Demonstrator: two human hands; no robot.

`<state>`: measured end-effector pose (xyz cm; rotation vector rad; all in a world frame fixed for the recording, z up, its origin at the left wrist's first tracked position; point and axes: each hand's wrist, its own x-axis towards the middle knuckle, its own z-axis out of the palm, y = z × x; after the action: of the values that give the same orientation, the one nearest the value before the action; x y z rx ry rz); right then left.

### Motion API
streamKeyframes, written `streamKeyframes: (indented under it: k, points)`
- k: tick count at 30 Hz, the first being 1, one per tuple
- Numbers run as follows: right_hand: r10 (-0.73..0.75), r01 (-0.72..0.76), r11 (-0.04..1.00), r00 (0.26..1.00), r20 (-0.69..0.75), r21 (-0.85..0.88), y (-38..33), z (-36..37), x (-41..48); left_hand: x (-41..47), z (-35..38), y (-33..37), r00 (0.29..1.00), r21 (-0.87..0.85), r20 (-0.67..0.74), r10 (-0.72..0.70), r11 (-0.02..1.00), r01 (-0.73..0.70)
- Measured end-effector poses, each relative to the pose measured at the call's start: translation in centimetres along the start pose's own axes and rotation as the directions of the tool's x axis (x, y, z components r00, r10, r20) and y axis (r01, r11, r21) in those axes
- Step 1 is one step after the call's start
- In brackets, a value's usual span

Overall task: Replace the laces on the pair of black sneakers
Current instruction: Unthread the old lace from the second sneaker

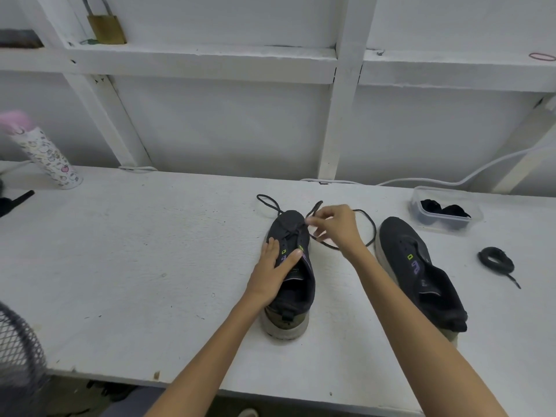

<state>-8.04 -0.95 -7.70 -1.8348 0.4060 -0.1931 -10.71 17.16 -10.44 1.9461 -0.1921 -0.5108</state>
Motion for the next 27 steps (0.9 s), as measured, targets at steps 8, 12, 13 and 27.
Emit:
streamKeyframes:
  k: [8, 12, 13, 27]
  points:
    - [0.083, -0.081, 0.996, 0.992, 0.092, -0.025, 0.7, 0.1, -1.0, 0.0, 0.1, -0.1, 1.0, -0.02, -0.008, -0.005, 1.0, 0.005]
    - [-0.016, 0.016, 1.0, 0.998, -0.054, -0.004, 0.5, 0.1, -0.4, -0.1, 0.0, -0.1, 1.0, -0.018, -0.007, -0.004, 1.0, 0.004]
    - [-0.023, 0.034, 0.997, 0.988, -0.153, 0.072, 0.1, -0.2, -0.1, -0.1, 0.0, -0.1, 1.0, -0.021, -0.004, -0.005, 1.0, 0.005]
    - [0.039, 0.04, 0.981, 0.919, -0.392, 0.191, -0.2, 0.4, -0.5, 0.0, 0.1, -0.1, 1.0, 0.018, -0.005, -0.006, 1.0, 0.006]
